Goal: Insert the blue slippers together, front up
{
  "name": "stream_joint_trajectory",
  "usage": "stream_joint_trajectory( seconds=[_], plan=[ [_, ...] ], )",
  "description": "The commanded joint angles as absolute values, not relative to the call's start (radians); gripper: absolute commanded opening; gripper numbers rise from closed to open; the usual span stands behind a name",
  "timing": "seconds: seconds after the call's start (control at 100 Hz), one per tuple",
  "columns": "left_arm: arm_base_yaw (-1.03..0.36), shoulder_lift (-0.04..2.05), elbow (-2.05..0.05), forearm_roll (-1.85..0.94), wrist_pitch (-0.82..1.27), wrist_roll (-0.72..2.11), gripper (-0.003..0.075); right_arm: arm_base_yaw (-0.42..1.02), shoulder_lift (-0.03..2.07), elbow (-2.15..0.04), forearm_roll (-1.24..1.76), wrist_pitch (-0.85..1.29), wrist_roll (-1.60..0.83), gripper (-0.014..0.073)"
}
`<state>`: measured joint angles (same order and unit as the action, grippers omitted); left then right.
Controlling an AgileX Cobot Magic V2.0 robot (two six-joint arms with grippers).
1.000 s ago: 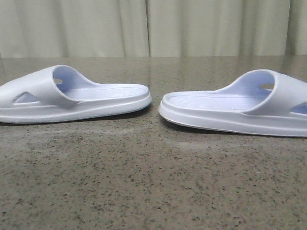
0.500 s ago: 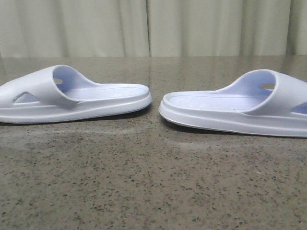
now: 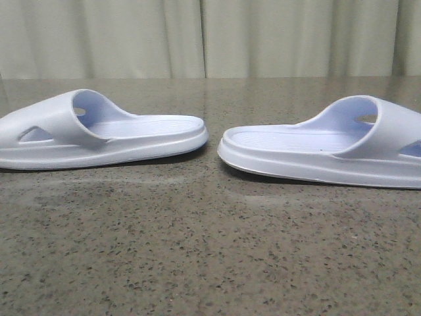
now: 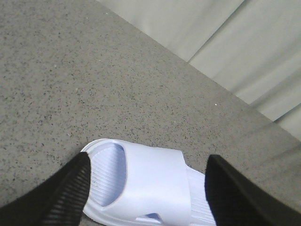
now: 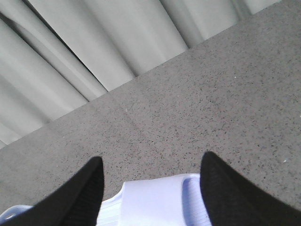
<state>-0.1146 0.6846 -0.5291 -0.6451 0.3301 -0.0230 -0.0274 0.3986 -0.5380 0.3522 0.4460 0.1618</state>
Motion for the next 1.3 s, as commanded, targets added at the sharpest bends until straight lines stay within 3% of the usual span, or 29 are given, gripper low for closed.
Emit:
stream_joint_trajectory(
  seconds=[0.0,0.54,1.29],
  plan=[
    [-0.113,0.707,-0.527,-0.734,0.219,-0.034,0.0457,-0.033,0.415,-0.575,0.362,0.380,0.157,0.0385],
    [-0.113,1.016,-0.518,-0.916,0.194,-0.034,0.0457,-0.033,0.415,-0.575,0.362,0.384,0.157,0.0385],
    [-0.115,1.164,-0.547,-0.988,0.186,-0.026,0.0457,-0.033,0.415,-0.575,0.362,0.366,0.157,0.0385]
  ],
)
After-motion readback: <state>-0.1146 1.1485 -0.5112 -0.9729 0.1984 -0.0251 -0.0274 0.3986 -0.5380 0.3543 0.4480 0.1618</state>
